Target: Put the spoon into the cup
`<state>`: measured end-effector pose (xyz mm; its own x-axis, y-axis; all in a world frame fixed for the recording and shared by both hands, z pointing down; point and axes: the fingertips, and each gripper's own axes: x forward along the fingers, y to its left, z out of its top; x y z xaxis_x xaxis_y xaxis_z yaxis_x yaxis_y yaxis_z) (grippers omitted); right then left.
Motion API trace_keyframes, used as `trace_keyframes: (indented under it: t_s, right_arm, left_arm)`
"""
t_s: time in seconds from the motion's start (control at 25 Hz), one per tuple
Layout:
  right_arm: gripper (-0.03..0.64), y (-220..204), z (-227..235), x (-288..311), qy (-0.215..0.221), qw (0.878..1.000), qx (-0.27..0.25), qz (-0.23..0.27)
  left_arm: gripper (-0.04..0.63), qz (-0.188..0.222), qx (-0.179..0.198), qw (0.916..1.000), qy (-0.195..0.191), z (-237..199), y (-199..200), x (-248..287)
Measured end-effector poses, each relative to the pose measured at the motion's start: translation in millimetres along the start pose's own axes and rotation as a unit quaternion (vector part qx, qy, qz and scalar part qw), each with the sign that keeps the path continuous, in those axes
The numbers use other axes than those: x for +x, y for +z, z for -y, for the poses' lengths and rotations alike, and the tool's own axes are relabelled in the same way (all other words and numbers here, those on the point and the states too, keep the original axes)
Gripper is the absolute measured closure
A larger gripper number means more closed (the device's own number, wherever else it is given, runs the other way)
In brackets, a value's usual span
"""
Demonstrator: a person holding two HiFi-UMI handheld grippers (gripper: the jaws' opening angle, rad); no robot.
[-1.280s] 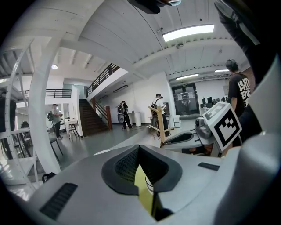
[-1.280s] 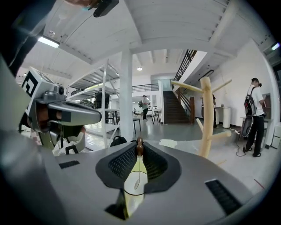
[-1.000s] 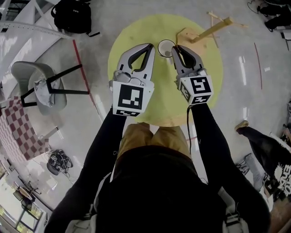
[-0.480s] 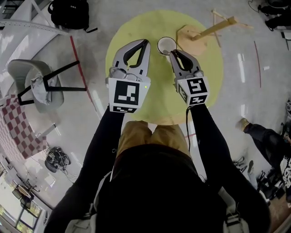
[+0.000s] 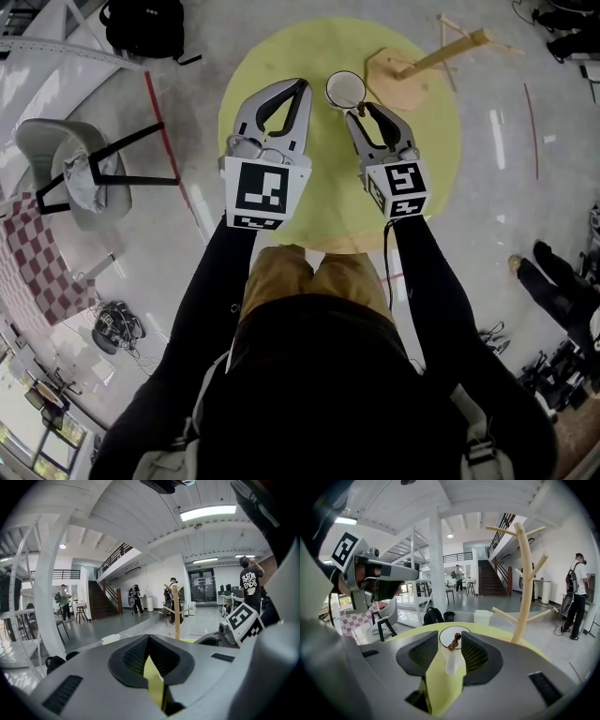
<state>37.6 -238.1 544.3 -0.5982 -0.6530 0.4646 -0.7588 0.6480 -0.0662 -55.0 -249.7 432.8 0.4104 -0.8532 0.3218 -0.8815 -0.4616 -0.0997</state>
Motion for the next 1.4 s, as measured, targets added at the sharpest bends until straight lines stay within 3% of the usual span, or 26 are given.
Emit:
trace_keyframes:
  t_s: [0.64, 1.4]
  right_arm:
    - [0.426, 71.5, 6.1, -40.7, -0.039, 0.996, -0.024, 0.081]
    - [0.42, 160.4, -19.1, -116.4, -0.068, 0.981, -0.067, 0.169]
  left_arm:
    - [0.58, 0.037, 0.023, 0.999, -0.01, 11.3, 38.6, -13.7]
    - [0.58, 0.098, 0.063, 0.9924, -0.04, 15.4, 105.9, -47.4]
